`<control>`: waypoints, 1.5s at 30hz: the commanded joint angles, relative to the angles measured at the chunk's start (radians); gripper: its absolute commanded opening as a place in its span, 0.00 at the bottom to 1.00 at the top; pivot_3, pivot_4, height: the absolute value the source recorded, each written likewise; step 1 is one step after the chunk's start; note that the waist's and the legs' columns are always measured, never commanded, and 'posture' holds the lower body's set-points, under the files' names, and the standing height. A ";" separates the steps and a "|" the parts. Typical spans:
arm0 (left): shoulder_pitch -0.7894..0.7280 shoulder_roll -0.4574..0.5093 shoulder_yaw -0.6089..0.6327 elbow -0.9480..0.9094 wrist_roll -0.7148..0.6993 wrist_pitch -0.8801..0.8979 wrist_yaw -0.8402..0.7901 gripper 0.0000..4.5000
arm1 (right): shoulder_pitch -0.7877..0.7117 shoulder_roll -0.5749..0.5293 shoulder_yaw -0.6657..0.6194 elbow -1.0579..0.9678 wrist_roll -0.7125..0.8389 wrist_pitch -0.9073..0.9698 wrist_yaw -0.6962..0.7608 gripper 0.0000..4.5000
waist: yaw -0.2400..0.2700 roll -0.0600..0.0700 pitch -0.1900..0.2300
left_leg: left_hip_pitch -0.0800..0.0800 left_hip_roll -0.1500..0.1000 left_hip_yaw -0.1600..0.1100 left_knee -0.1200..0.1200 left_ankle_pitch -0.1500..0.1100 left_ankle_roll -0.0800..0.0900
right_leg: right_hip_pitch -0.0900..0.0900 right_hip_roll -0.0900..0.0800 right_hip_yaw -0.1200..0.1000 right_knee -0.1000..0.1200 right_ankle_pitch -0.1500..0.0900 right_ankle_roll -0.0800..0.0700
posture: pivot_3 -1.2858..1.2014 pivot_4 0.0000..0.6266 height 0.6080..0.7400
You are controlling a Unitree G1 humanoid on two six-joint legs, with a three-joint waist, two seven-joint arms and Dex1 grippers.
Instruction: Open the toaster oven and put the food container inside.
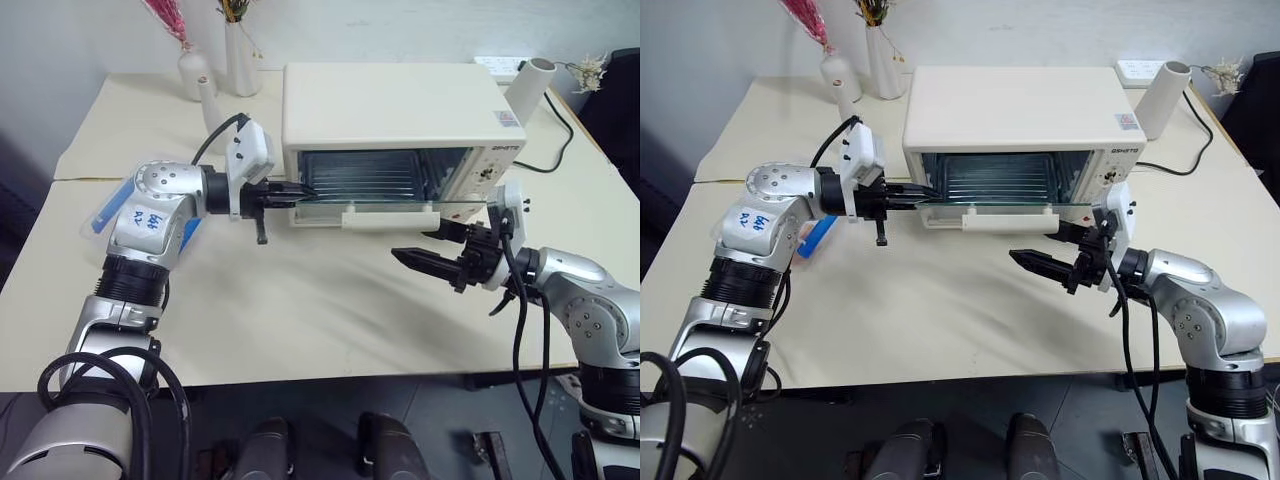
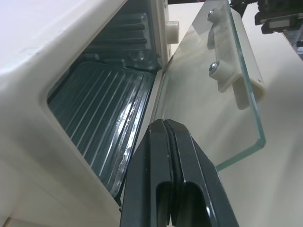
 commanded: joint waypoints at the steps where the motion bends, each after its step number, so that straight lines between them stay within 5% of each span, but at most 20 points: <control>1: -0.003 -0.005 0.016 -0.041 0.000 -0.005 -0.020 0.00 | 0.087 -0.084 -0.116 -0.062 0.023 0.008 0.006 1.00 | 0.014 0.000 0.000 | 0.000 0.000 0.000 0.000 0.000 0.000 | 0.000 0.000 0.000 0.000 0.000 0.000 | 0.52 0.24 1.00; 7: 0.117 -0.029 -0.014 -0.201 0.001 0.035 -0.006 0.00 | 0.385 -0.192 -0.336 -0.157 0.070 0.052 0.046 1.00 | 0.026 -0.001 0.000 | -0.001 -0.001 -0.001 0.001 0.000 0.001 | 0.001 -0.001 0.000 -0.002 0.001 0.001 | 0.52 0.24 1.00; 14: 0.225 -0.034 -0.069 -0.285 0.080 0.013 0.032 0.00 | 0.431 -0.182 -0.451 -0.283 0.232 0.115 -0.036 1.00 | 0.017 -0.001 0.000 | 0.004 0.000 0.000 0.001 0.001 0.002 | 0.003 -0.001 0.003 0.001 0.001 0.001 | 0.52 0.24 1.00; 25: 0.350 -0.016 -0.098 -0.337 0.274 -0.018 0.201 0.00 | 0.196 -0.227 -0.347 -0.313 0.418 0.123 -0.137 1.00 | 0.020 -0.001 0.000 | 0.003 -0.001 -0.001 0.001 0.001 0.002 | 0.003 -0.002 0.002 0.000 0.001 0.002 | 0.52 0.24 1.00; 32: 0.475 0.003 0.271 -0.716 -0.010 0.401 0.330 0.00 | -0.028 -0.250 -0.165 -0.202 0.372 0.111 -0.058 1.00 | 0.016 -0.001 0.000 | 0.002 0.004 -0.009 0.001 0.001 0.002 | 0.002 -0.002 0.002 0.000 0.001 0.002 | 0.52 0.24 1.00; 36: 0.565 -0.087 0.605 -0.992 -0.161 0.799 0.554 0.19 | -0.106 -0.252 -0.077 -0.145 0.317 0.100 0.001 1.00 | 0.016 -0.001 0.000 | 0.002 0.005 -0.010 0.001 0.001 0.002 | 0.002 -0.002 0.002 0.000 0.001 0.002 | 0.52 0.24 1.00; 40: 0.569 -0.290 0.864 -1.225 -0.156 1.095 0.779 0.46 | -0.168 -0.231 0.017 -0.078 0.173 0.036 0.013 1.00 | 0.020 -0.003 0.001 | 0.002 0.004 -0.011 0.001 0.001 0.002 | 0.004 -0.002 0.001 -0.001 0.002 0.002 | 0.52 0.24 1.00; 45: 0.419 -0.446 0.956 -1.352 0.021 1.314 1.037 0.80 | -0.237 -0.209 0.054 -0.041 0.135 0.014 0.057 1.00 | 0.033 -0.005 0.001 | -0.002 0.003 -0.016 0.008 0.001 0.002 | 0.005 -0.002 -0.003 0.000 0.002 0.002 | 0.52 0.24 1.00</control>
